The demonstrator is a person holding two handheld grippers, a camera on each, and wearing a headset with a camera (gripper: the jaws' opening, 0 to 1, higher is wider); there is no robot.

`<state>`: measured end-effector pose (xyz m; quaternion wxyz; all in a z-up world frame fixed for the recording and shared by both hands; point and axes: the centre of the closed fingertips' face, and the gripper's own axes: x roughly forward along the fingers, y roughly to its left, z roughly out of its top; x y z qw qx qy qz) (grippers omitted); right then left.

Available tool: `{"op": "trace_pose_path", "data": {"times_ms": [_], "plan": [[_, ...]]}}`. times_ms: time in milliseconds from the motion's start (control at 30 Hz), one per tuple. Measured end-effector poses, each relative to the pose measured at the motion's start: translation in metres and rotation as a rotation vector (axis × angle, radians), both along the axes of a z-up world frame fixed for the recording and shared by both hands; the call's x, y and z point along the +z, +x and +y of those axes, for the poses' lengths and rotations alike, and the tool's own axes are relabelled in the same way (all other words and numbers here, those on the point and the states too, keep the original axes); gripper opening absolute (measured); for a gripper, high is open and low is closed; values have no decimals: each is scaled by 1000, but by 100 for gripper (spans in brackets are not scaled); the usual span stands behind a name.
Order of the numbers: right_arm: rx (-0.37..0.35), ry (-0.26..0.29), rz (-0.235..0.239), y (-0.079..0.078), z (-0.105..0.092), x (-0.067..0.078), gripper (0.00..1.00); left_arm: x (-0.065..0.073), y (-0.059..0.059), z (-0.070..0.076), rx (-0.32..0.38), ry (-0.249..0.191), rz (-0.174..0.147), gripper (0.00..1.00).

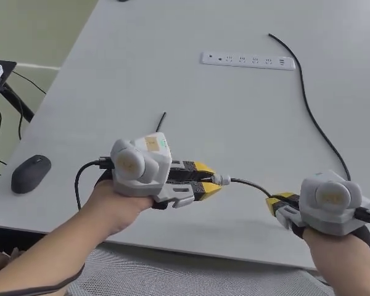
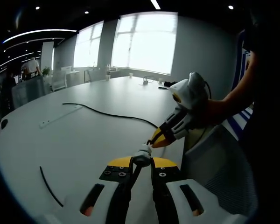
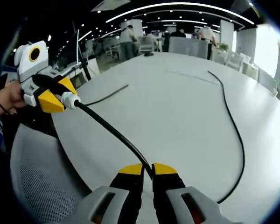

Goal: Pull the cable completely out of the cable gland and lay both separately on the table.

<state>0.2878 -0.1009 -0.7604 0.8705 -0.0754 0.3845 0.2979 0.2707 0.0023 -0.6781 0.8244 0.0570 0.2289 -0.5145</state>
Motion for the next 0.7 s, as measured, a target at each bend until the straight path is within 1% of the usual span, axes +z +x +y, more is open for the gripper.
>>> {"op": "trace_pose_path", "data": {"times_ms": [33, 100, 167, 200, 267, 300, 333, 467, 500, 567, 633, 700], "plan": [[8, -7, -13, 0, 0, 2, 1, 0, 0, 0, 1, 0, 0, 15], [25, -19, -21, 0, 1, 3, 2, 1, 1, 1, 3, -2, -1, 15], [41, -32, -39, 0, 2, 6, 2, 1, 1, 3, 5, -1, -3, 15], [58, -44, -58, 0, 2, 8, 2, 1, 1, 3, 6, 0, -3, 15], [84, -60, -75, -1, 4, 10, 3, 0, 1, 4, 6, 1, -2, 15], [102, -61, -87, -2, 7, 13, 3, 0, 1, 4, 5, 1, -4, 15], [105, -51, -95, -2, 9, 15, 3, 0, 1, 4, 6, 0, -2, 15], [117, -70, -109, -4, 8, 21, 4, 1, 2, 6, 7, -2, -6, 15], [131, -79, -127, -3, 8, 24, 6, 1, 2, 6, 6, -1, -7, 15], [162, -95, -142, -5, 10, 27, 10, 1, 1, 6, 2, 1, -10, 15], [198, -97, -180, -6, 16, 36, 14, 1, 0, 5, -5, 6, -9, 15], [250, -118, -217, -7, 24, 45, 17, 0, -2, 5, -8, 8, -8, 15]]}}
